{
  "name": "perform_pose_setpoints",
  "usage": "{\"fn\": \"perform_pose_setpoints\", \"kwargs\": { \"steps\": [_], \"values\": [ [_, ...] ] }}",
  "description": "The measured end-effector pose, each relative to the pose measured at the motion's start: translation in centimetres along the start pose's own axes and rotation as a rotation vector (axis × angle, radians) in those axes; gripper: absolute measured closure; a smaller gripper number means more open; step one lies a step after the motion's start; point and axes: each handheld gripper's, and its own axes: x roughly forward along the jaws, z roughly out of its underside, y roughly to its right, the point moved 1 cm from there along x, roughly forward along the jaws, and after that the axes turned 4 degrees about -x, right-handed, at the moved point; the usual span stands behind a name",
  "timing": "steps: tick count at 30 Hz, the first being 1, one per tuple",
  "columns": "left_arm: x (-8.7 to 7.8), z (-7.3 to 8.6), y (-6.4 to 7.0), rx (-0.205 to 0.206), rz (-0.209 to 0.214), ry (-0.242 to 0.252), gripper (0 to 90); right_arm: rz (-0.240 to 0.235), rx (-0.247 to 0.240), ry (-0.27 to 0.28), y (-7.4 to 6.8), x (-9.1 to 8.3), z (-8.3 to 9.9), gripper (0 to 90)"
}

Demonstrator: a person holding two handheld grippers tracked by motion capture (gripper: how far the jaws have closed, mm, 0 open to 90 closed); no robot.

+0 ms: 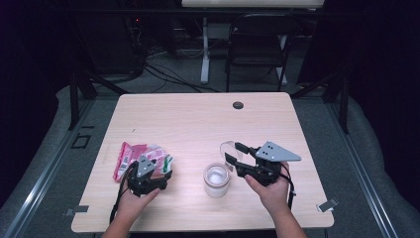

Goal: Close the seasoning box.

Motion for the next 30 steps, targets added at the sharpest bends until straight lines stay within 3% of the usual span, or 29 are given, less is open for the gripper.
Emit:
{"fn": "perform_pose_setpoints", "kwargs": {
  "steps": [11,16,24,30],
  "values": [
    [0.5,0.0,1.3,0.014,0.049,-0.01,28.4,0.027,0.013,0.002,0.8,-0.4,0.1,50.7],
    [0.2,-0.2,1.4,0.007,0.058,0.011,28.6,0.038,0.027,0.005,1.2,-0.5,0.3,50.7],
    [0.0,-0.4,2.1,0.028,0.075,0.019,28.6,0.051,0.034,-0.001,1.5,-0.7,0.4,52.2],
    [-0.5,-0.8,2.4,0.015,0.104,0.049,30.1,0.06,0.047,0.006,1.7,-0.8,0.4,52.2]
  ]
}}
